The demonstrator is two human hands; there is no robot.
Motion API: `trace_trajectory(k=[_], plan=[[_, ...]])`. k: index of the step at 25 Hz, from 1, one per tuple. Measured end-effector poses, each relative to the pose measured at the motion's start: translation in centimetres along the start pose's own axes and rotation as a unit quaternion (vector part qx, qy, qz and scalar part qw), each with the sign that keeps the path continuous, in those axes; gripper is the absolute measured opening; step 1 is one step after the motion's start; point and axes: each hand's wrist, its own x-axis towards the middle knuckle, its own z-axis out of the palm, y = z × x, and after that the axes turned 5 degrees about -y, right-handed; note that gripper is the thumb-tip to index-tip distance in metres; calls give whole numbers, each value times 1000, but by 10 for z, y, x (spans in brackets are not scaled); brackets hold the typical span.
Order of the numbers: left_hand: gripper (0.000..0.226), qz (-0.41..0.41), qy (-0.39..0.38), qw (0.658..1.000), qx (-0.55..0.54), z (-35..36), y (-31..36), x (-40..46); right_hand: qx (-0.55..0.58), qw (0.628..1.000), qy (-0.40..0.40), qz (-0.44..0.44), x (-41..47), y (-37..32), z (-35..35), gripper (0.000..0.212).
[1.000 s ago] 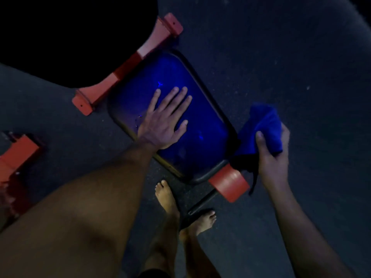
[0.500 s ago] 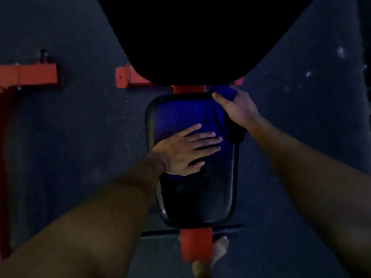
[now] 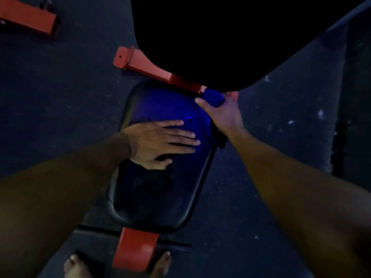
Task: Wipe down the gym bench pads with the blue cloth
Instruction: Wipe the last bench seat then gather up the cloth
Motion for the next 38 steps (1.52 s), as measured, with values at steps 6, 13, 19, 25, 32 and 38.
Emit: trace_trajectory(k=[6,13,19,25,32,38], plan=[[62,-31,4,999,-20,-4,8,4,-72,997,9,-11,3,2,3,58],[81,-534,108,835,-77,1,97,-1,-130,986,-53,-94,18,26,-4,69],[73,-686,123,717,-20,28,181,37,-154,937,-142,-281,-11,42,-52,79],[71,-682,124,721,-8,32,183,33,-169,874,-180,-419,1,-5,-41,93],[69,-681,143,719,-4,30,181,31,-201,797,-162,-546,13,-119,33,62],[68,-681,150,717,-3,31,180,30,-248,862,-278,-343,58,-103,55,80]])
